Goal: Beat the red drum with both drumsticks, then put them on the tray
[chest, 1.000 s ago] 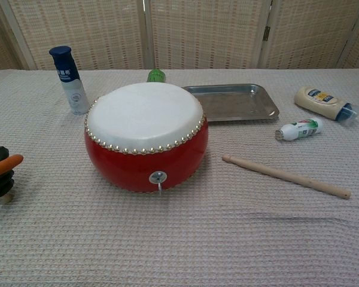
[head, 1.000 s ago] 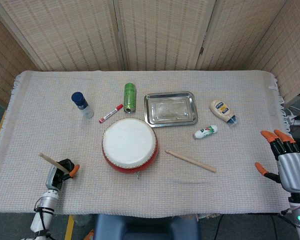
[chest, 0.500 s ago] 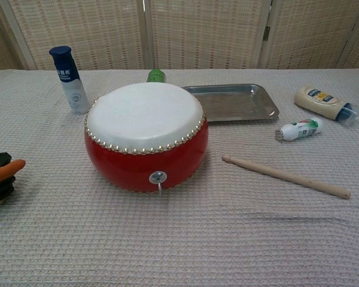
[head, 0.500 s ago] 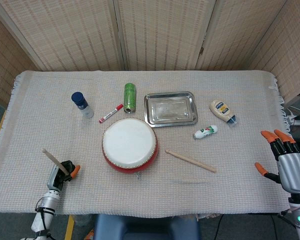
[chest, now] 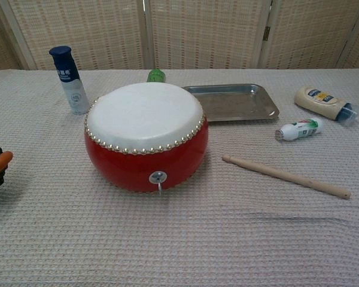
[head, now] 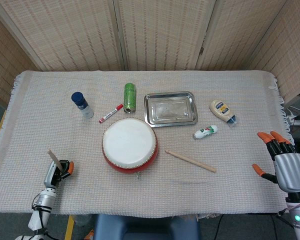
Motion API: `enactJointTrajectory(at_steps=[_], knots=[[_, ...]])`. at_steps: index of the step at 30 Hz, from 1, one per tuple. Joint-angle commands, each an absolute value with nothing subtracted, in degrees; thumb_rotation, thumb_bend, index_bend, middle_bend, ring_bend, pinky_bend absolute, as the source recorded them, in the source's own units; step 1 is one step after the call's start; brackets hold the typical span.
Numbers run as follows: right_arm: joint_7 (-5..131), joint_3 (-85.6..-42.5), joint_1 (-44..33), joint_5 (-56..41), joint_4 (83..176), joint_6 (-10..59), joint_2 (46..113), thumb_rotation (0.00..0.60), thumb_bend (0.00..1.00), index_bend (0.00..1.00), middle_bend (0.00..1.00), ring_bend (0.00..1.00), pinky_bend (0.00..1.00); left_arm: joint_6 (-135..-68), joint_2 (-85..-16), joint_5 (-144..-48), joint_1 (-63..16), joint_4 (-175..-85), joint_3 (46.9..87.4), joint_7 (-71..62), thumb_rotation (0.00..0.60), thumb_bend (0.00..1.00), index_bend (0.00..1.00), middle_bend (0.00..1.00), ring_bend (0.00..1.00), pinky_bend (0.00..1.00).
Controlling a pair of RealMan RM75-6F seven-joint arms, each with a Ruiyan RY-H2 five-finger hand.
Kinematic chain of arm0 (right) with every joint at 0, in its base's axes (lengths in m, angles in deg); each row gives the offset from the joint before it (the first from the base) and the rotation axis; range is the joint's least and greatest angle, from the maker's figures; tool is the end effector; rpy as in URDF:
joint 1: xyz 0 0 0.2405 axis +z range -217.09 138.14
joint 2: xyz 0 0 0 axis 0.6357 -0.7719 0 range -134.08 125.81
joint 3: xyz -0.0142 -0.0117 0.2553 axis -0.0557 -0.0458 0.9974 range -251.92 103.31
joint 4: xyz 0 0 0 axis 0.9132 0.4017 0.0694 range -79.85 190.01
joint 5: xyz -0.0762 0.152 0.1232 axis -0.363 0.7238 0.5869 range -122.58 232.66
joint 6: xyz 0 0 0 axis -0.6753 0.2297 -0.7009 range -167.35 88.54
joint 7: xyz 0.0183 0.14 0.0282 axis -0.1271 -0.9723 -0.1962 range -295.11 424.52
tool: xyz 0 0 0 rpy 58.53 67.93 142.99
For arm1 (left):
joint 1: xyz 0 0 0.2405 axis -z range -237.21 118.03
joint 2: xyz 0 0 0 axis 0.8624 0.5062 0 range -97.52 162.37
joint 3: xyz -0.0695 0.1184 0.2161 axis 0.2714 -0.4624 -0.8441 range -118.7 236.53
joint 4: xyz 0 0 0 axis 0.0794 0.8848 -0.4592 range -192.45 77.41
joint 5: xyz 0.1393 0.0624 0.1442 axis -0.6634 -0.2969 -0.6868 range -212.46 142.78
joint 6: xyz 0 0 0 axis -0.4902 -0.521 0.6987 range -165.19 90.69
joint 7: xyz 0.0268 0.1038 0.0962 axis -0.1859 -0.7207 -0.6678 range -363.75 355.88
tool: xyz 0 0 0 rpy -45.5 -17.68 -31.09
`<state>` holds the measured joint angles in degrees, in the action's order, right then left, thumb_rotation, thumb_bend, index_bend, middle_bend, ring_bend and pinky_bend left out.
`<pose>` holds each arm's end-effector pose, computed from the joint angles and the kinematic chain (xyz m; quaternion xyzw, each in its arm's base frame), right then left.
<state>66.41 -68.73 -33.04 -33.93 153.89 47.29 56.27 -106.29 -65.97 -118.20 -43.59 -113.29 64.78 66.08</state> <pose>-0.2748 -0.1961 0.1769 0.5994 -0.3495 0.4364 0.5728 -0.3260 0.2539 -0.0109 -0.2964 -0.7085 -0.5918 0.2446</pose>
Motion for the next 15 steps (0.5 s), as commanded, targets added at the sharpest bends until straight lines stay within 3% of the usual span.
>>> enactJointTrajectory(at_steps=[1, 8, 15], knots=[[66.1, -69.4, -31.3, -31.1, 156.1, 42.0, 56.3, 0.6, 0.11, 0.19, 0.17, 0.12, 0.28, -109.7, -61.8, -119.0, -43.3, -115.7, 65.9, 58.2, 0.6, 0.7, 1.0, 1.0, 1.0, 1.0], [66.1, -68.9, -26.8, -25.5, 158.2, 32.2, 59.2, 0.6, 0.11, 0.31, 0.19, 0.13, 0.31, -113.9, -54.8, -120.4, -42.9, -120.7, 66.9, 42.1, 0.6, 0.7, 1.0, 1.0, 1.0, 1.0], [72.2, -67.3, -21.7, -19.3, 153.8, 26.0, 68.5, 0.6, 0.13, 0.39, 0.2, 0.12, 0.31, -118.2, -52.0, -122.6, -42.9, -124.8, 66.5, 26.5, 0.6, 0.7, 1.0, 1.0, 1.0, 1.0]])
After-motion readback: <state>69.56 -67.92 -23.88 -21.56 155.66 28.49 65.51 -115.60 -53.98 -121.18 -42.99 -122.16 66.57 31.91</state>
